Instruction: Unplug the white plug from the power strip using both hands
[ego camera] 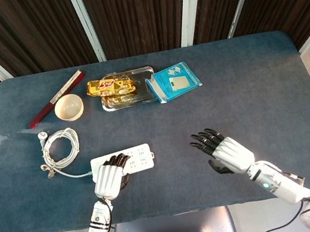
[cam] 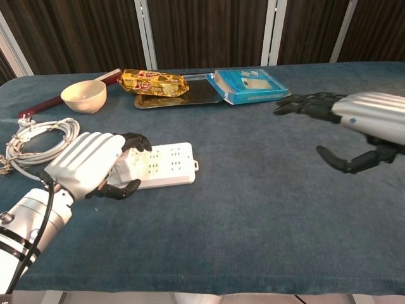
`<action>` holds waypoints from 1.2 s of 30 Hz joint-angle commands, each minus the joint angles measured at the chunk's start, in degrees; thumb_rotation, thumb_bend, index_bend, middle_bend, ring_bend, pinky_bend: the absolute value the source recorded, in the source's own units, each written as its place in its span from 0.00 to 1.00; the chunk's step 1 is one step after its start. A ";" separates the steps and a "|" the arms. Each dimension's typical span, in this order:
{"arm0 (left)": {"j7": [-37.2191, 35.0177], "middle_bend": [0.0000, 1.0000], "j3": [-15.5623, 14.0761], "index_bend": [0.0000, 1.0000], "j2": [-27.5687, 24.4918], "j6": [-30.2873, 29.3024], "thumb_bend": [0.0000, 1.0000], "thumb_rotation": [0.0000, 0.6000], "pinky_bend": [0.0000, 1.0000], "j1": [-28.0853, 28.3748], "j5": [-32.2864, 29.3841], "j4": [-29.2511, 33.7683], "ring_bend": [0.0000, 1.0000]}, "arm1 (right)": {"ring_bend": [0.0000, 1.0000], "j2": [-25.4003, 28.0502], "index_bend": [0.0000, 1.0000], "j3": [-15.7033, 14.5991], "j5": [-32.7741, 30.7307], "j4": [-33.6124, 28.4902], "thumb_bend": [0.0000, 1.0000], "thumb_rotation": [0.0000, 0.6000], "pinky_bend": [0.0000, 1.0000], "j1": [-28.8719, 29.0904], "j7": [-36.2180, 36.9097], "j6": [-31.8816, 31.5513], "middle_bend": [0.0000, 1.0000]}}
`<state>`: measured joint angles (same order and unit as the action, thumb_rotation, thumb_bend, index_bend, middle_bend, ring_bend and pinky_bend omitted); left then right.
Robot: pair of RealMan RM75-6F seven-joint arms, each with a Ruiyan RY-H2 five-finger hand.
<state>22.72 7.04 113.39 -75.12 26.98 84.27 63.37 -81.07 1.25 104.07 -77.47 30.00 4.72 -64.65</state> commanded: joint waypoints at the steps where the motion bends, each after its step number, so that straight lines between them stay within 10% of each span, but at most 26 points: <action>1: -0.64 0.41 -0.44 0.32 0.40 -0.75 0.42 1.00 0.60 -0.15 0.65 -0.48 0.44 | 0.00 -5.42 0.13 -0.50 1.65 3.36 0.78 0.99 0.00 4.01 -0.15 3.43 0.11; 14: -1.63 0.40 -2.10 0.32 1.80 -0.50 0.42 1.00 0.60 0.25 2.19 0.43 0.44 | 0.00 -15.44 0.13 0.88 -4.51 7.39 0.83 0.99 0.00 9.97 -3.01 12.00 0.11; 36: -2.43 0.41 -2.57 0.32 1.54 0.66 0.42 1.00 0.60 0.79 2.65 0.51 0.44 | 0.00 -13.61 0.22 1.96 -16.30 -0.32 0.89 0.99 0.00 13.59 -21.99 22.58 0.18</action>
<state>20.25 4.50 114.97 -74.42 27.77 86.88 63.93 -94.88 3.07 89.57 -76.88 43.53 -15.26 -43.14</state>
